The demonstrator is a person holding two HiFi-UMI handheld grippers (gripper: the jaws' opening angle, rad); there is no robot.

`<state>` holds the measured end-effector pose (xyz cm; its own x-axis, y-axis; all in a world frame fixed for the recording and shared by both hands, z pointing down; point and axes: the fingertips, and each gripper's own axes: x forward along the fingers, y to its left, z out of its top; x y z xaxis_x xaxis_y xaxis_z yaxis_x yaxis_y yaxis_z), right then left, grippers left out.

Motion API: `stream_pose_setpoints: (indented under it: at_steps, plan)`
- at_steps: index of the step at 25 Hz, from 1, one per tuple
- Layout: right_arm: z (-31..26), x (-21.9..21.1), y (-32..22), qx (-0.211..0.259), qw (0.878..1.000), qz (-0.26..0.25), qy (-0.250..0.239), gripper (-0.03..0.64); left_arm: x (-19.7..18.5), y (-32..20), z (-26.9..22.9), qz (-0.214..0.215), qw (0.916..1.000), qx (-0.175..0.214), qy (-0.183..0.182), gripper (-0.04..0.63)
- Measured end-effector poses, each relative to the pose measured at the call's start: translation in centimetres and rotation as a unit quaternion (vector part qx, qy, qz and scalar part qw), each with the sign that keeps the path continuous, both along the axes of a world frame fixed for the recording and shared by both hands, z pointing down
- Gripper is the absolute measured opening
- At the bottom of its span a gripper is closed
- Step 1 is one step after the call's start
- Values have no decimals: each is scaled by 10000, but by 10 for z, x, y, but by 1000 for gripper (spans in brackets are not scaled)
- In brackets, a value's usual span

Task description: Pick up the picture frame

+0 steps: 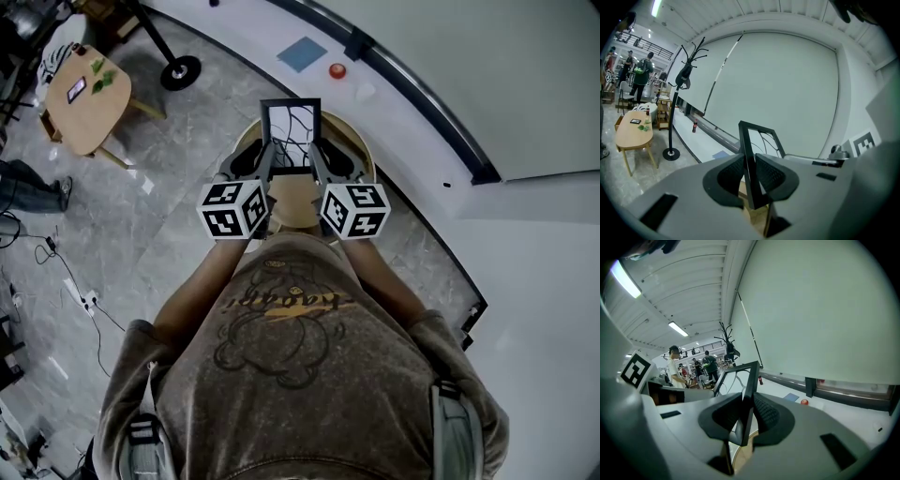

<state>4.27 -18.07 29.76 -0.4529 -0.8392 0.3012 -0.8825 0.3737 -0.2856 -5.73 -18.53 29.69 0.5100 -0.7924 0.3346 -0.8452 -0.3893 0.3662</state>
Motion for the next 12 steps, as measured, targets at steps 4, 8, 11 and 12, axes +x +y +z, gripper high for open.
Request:
stream_pose_setpoints:
  at_steps: [4, 8, 11, 12]
  plan:
    - [3, 0, 0, -13, 10000, -13, -18, 91, 0, 0, 2, -19, 10000, -10, -27, 89]
    - [5, -1, 0, -24, 10000, -32, -32, 91, -1, 1, 4, -52, 10000, -30, -34, 89]
    - [7, -1, 0, -62, 10000, -37, -62, 91, -1, 1, 5, -59, 10000, -46, -39, 89]
    - [7, 0, 0, -83, 9999, -36, -76, 91, 0, 1, 6, -60, 10000, -54, -42, 89]
